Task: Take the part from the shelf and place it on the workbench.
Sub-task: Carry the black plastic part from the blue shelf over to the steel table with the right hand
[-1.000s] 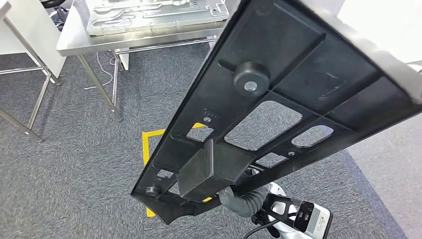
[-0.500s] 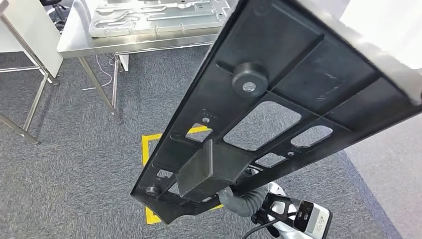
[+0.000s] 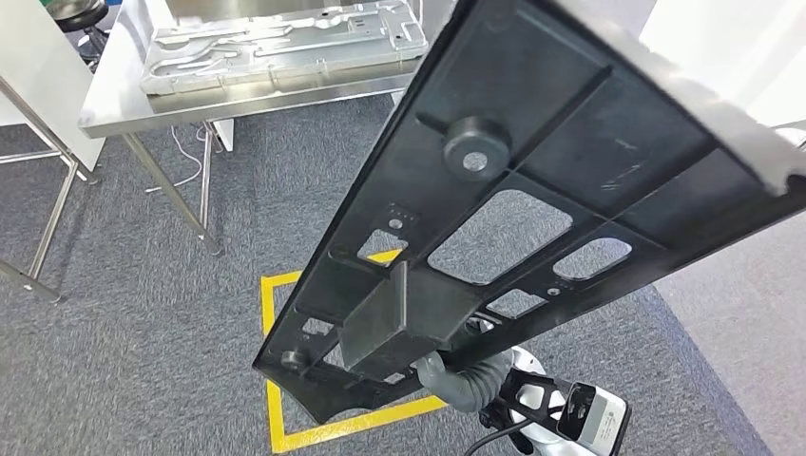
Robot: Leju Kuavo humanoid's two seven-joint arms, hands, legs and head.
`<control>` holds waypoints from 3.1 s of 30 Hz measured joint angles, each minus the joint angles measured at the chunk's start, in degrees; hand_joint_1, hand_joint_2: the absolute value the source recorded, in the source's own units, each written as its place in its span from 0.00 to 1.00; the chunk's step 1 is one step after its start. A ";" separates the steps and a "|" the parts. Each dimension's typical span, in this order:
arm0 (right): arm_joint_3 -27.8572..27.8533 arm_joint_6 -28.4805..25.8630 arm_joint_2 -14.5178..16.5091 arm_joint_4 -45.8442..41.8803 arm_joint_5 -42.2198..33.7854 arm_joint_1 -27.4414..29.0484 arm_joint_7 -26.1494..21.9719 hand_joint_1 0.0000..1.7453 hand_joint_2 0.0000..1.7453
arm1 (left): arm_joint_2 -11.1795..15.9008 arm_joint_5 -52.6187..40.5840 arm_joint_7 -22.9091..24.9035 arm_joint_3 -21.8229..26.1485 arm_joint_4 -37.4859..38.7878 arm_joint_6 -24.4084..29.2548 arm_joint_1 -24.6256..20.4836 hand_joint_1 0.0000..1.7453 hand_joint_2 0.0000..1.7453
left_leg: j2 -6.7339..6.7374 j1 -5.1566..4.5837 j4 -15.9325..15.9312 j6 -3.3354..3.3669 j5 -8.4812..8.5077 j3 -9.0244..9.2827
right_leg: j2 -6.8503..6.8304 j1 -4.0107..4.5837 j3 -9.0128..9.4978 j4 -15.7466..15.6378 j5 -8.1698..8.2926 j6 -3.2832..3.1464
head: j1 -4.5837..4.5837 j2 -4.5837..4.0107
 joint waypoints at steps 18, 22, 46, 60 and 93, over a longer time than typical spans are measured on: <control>-0.23 -0.98 0.01 -0.54 5.53 1.21 1.02 1.00 1.00 | 0.01 0.00 -0.23 0.01 0.00 -0.02 -0.26 0.00 1.00 | -3.03 0.30 -9.68 1.05 0.39 8.80 | 1.56 -1.67 -5.86 1.90 3.17 3.77 | 0.03 0.00; -0.22 -1.34 0.29 -0.78 5.75 0.90 1.15 1.00 1.00 | -0.03 0.02 -0.23 0.01 0.01 -0.02 -0.36 0.00 1.00 | -3.28 0.39 -8.43 -0.16 0.08 8.86 | 0.95 -1.44 -4.58 0.78 2.77 2.00 | 0.04 0.00; -0.27 -1.51 0.47 -0.70 2.29 -1.31 0.62 1.00 1.00 | 0.17 0.03 -0.38 0.01 0.02 0.06 -0.12 0.00 1.00 | -1.27 -0.26 -9.84 2.30 1.86 7.51 | -1.34 -1.17 -7.76 9.02 -2.93 3.91 | 0.04 0.00; -0.52 -1.82 0.15 -0.79 2.25 -0.01 0.17 1.00 1.00 | 0.03 0.00 -0.38 0.01 0.02 0.35 -0.24 0.00 1.00 | -1.07 -0.16 4.32 -0.63 -3.76 -1.17 | -0.74 -0.69 -1.00 0.46 0.55 0.37 | 0.04 0.00; -1.04 0.03 0.07 -1.90 1.13 0.88 -0.03 1.00 1.00 | 0.14 0.21 -0.58 0.25 0.02 0.76 0.34 0.00 1.00 | -0.50 0.22 -4.50 -0.67 4.32 0.82 | -0.61 -0.94 2.45 -0.65 -1.40 1.45 | 0.07 0.00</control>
